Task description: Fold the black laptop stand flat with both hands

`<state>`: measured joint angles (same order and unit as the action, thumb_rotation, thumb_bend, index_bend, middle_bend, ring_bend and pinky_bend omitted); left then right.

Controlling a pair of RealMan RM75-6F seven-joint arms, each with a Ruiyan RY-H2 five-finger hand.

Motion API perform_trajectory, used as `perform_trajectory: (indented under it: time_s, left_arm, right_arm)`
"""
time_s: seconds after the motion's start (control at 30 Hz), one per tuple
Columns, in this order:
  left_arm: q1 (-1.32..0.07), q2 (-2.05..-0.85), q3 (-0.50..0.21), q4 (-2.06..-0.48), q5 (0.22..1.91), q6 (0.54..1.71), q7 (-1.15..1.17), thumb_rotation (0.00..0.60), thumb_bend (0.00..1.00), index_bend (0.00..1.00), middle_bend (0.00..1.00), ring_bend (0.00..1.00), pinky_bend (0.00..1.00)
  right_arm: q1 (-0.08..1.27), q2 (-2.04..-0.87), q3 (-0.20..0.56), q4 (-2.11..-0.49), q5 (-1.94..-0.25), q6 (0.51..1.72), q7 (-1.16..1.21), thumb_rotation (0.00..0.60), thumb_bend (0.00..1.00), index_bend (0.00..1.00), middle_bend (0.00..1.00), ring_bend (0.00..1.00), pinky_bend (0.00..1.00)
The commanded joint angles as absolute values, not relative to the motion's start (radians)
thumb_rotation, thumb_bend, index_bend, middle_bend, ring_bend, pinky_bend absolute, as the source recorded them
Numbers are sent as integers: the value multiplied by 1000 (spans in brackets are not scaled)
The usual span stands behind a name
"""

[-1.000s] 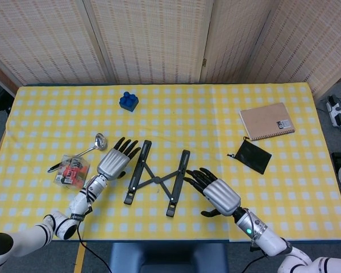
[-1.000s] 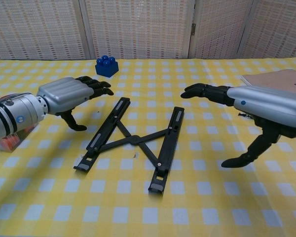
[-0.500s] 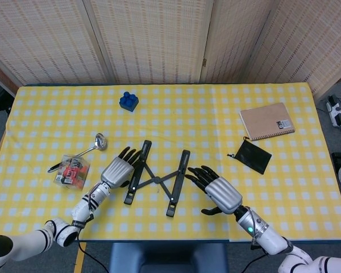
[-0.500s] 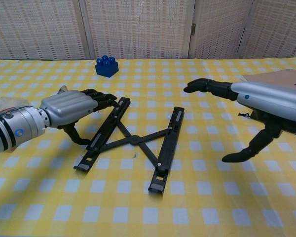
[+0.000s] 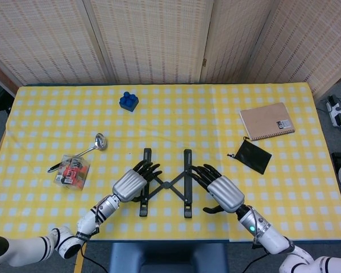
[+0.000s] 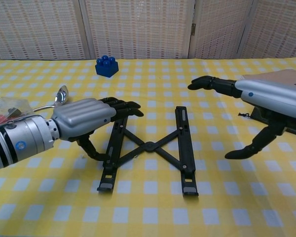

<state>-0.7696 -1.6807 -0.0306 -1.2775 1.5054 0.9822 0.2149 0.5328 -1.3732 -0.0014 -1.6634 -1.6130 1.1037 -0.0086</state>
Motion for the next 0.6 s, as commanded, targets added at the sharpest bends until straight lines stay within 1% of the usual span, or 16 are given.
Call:
perform_trajectory:
  time_s: [0.03, 0.2, 0.4, 0.43, 0.5, 0.53, 0.57, 0.6]
  left_arm:
    - [-770, -1669, -56, -1282, 1483, 989, 236, 600, 250, 112, 44, 0, 0]
    - [-768, -1673, -93, -1217, 1444, 993, 221, 600, 250, 113, 43, 0, 0]
    - [-797, -1718, -116, -1084, 1423, 956, 187, 600, 250, 101, 43, 0, 0]
    - [-804, -1726, -119, -1066, 1423, 949, 179, 600, 249, 97, 43, 0, 0]
    - [-819, -1747, -126, -1027, 1422, 936, 160, 600, 241, 89, 43, 0, 0]
    - [-825, -1754, -128, -1012, 1424, 931, 153, 600, 235, 86, 43, 0, 0]
    - [-834, -1763, -130, -996, 1426, 926, 143, 600, 225, 83, 43, 0, 0]
    - [-840, -1769, -131, -986, 1429, 923, 136, 600, 213, 79, 43, 0, 0]
  right_arm:
    - [542, -1369, 11, -1640, -1609, 1098, -39, 600, 161, 0, 0, 33, 0]
    - [560, -1375, 34, -1595, -1603, 1089, -126, 600, 160, 0, 0, 33, 0]
    - [590, -1430, 46, -1513, -1624, 1079, -253, 600, 160, 0, 9, 38, 1]
    - [594, -1443, 47, -1498, -1632, 1082, -273, 600, 160, 0, 29, 55, 16]
    - [603, -1477, 51, -1452, -1652, 1094, -326, 600, 160, 11, 92, 105, 84]
    - [607, -1493, 53, -1429, -1663, 1102, -345, 600, 160, 44, 143, 149, 144]
    - [613, -1515, 55, -1399, -1675, 1111, -363, 600, 160, 98, 200, 196, 202]
    - [616, -1531, 55, -1376, -1684, 1118, -370, 600, 160, 149, 245, 234, 241]
